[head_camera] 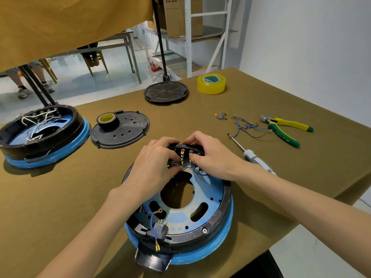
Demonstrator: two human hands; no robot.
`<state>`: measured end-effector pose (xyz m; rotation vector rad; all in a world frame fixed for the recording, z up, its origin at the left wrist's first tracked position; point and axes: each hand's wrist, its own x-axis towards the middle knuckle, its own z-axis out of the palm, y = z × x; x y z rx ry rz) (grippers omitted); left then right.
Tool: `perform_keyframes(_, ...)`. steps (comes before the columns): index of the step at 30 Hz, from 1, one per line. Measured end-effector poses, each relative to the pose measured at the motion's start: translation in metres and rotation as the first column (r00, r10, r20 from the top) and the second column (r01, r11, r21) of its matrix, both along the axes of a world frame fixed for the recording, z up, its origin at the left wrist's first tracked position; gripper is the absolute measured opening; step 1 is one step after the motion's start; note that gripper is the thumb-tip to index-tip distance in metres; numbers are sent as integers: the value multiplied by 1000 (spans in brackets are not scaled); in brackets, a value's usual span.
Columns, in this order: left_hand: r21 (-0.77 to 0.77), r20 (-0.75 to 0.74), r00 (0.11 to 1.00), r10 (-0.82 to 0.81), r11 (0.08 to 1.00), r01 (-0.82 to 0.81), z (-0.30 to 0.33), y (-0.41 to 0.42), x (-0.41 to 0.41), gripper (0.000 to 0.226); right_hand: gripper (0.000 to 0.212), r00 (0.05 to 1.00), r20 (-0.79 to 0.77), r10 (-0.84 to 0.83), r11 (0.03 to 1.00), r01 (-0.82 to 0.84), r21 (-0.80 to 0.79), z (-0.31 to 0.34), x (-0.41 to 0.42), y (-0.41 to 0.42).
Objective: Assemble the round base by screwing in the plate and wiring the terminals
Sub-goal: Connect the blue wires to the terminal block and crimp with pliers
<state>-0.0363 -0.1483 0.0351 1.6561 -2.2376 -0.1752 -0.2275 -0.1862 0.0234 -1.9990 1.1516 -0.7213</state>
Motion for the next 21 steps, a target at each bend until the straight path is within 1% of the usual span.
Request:
perform_keyframes(3, 16, -36, 999, 21, 1000, -21, 0, 0, 0, 15, 25, 1000, 11, 4, 1000, -4, 6, 0, 0, -1)
perform_keyframes(9, 8, -50, 998, 28, 1000, -27, -1, -2, -1, 12, 25, 1000, 5, 8, 1000, -8, 2, 0, -1, -1)
perform_keyframes(13, -17, -16, 1000, 12, 1000, -12, -2, -3, -2, 14, 27, 999, -25, 27, 1000, -27, -9, 1, -1, 0)
perform_keyframes(16, -51, 45, 999, -2, 999, 4, -3, -2, 0, 16, 34, 996, -76, 49, 998, -52, -43, 4, -1, 0)
perform_keyframes(18, -72, 93, 996, -4, 997, 11, -3, -4, 3, 15, 41, 988, -140, 57, 995, -67, -73, 5, 0, 1)
perform_keyframes(19, -76, 96, 995, 1, 997, 6, -3, -4, 3, 15, 45, 981, -185, 54, 993, -72, -95, 6, 1, 0)
perform_keyframes(21, -75, 53, 998, 19, 997, -15, 0, -4, 4, 11, 51, 962, -270, 25, 986, -68, -149, 8, 5, -1)
